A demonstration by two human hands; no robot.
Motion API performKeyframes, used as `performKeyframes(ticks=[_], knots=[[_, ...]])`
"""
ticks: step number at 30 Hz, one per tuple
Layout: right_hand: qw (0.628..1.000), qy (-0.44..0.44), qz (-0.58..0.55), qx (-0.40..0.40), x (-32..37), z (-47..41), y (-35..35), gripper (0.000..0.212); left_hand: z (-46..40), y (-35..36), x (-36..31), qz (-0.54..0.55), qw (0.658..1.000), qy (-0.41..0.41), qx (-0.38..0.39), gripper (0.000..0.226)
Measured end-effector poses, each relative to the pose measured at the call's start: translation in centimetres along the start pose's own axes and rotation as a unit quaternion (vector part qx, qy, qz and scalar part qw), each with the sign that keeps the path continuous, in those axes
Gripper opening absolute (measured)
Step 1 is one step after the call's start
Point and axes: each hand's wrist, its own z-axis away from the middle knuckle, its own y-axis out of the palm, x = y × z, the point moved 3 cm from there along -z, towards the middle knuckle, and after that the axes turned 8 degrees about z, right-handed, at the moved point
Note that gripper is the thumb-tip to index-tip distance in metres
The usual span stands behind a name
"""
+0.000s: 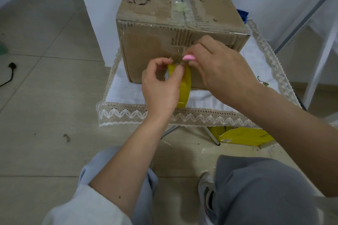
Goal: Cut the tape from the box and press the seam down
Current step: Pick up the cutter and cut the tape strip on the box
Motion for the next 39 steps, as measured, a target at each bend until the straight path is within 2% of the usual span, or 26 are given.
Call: performKeyframes(ticks=[15,23,30,36,39], knots=[[0.996,0.044,-0.071,-0.027,-0.5,1.4,0.6,0.022,0.3,-0.6,0.3,0.033,0.999,-0.011,-0.020,0.029],[0.979,0.142,-0.145,-0.036,-1.5,3.7,0.8,0.019,1.0,0.0,-0.2,0.038,0.999,0.013,0.021,0.033],[0.940,0.247,-0.229,-0.049,-2.4,7.3,1.4,0.016,1.9,1.0,-0.9,-0.008,0.994,0.066,0.086,0.038],[0.868,0.390,-0.282,-0.121,-3.9,10.7,1.5,0.010,2.5,2.0,-0.6,-0.058,0.987,0.091,0.116,0.041],[0.842,0.443,-0.290,-0.099,-5.1,11.4,2.7,0.011,2.3,2.3,-0.2,-0.064,0.989,0.087,0.104,0.041]])
